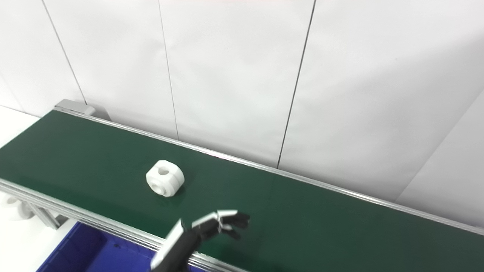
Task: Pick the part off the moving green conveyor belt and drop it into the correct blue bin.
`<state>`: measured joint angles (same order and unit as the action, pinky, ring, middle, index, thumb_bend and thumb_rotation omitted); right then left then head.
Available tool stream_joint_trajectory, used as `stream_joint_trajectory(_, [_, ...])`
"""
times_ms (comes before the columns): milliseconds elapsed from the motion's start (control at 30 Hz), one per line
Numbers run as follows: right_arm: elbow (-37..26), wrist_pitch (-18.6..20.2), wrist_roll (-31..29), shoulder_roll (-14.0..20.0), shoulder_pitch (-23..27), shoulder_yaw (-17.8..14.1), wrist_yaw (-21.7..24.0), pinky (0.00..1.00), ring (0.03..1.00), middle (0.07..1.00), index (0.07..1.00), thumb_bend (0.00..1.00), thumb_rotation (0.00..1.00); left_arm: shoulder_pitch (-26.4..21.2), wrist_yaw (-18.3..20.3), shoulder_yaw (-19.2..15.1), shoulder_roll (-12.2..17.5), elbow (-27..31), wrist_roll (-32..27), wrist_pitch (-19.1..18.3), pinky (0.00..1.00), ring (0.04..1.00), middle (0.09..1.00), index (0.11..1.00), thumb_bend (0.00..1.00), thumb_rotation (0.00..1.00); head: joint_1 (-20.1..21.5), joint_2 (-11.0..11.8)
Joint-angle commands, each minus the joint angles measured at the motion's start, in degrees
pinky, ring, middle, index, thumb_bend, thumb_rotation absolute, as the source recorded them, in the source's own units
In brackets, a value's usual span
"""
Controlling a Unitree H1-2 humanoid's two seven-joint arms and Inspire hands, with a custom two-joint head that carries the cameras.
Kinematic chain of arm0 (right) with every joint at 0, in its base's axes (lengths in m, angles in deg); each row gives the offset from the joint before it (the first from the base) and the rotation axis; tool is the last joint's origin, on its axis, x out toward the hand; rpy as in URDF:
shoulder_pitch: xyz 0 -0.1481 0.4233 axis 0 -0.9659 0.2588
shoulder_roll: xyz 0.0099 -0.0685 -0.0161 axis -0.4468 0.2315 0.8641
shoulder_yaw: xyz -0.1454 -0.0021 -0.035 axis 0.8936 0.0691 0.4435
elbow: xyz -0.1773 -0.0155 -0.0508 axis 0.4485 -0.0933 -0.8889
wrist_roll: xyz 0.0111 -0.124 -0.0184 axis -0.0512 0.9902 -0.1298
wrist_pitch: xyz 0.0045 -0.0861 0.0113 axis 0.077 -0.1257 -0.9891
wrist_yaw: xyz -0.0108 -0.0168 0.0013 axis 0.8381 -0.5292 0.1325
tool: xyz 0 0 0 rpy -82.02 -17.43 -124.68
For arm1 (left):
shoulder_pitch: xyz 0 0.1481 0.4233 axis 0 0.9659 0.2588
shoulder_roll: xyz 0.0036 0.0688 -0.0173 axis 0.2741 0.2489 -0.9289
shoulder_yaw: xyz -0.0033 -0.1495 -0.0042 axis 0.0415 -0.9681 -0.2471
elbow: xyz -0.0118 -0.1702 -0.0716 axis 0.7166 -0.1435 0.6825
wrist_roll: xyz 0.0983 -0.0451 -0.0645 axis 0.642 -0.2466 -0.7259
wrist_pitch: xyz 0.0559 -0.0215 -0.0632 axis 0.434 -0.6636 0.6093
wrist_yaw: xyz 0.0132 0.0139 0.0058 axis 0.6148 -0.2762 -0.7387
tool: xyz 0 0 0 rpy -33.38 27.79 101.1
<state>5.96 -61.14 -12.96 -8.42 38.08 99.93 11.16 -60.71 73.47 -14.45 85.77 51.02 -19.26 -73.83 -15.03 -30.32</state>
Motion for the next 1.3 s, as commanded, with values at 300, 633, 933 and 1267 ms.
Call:
stream_joint_trajectory(300, [-1.71, -1.25, 0.61, -1.7, 0.11, 0.19, 0.39, 1.0, 1.0, 0.993, 1.0, 0.81, 1.0, -15.97, 9.51, -6.28, 10.97, 2.39, 11.72, -9.84, 0.66, 0.802, 0.87, 0.883, 0.93, 0.34, 0.82, -0.13])
stream_joint_trajectory(633, [-1.46, -1.15, 0.21, -1.97, 0.33, 0.35, 0.93, 1.0, 1.0, 0.987, 1.0, 0.79, 1.0, -27.86, 16.33, -2.9, 20.28, -5.86, 22.83, -6.89, 0.68, 0.808, 0.855, 0.877, 1.0, 0.11, 1.18, -0.12])
stream_joint_trajectory(933, [-1.48, -0.79, 0.54, -2.52, 0.36, 0.56, 1.27, 1.0, 1.0, 0.992, 1.0, 0.8, 1.0, -35.89, 22.29, 3.09, 26.18, -14.9, 31.84, -2.84, 0.8, 0.834, 0.86, 0.877, 1.0, 0.12, 1.83, -0.18])
stream_joint_trajectory(1267, [-1.68, -0.59, 0.8, -2.91, 0.35, 0.79, 1.47, 1.0, 0.999, 0.977, 0.992, 0.81, 1.0, -37.37, 22.3, 6.28, 26.55, -21.31, 39.85, -1.6, 0.87, 0.884, 0.886, 0.871, 1.0, 0.17, 2.24, -0.49])
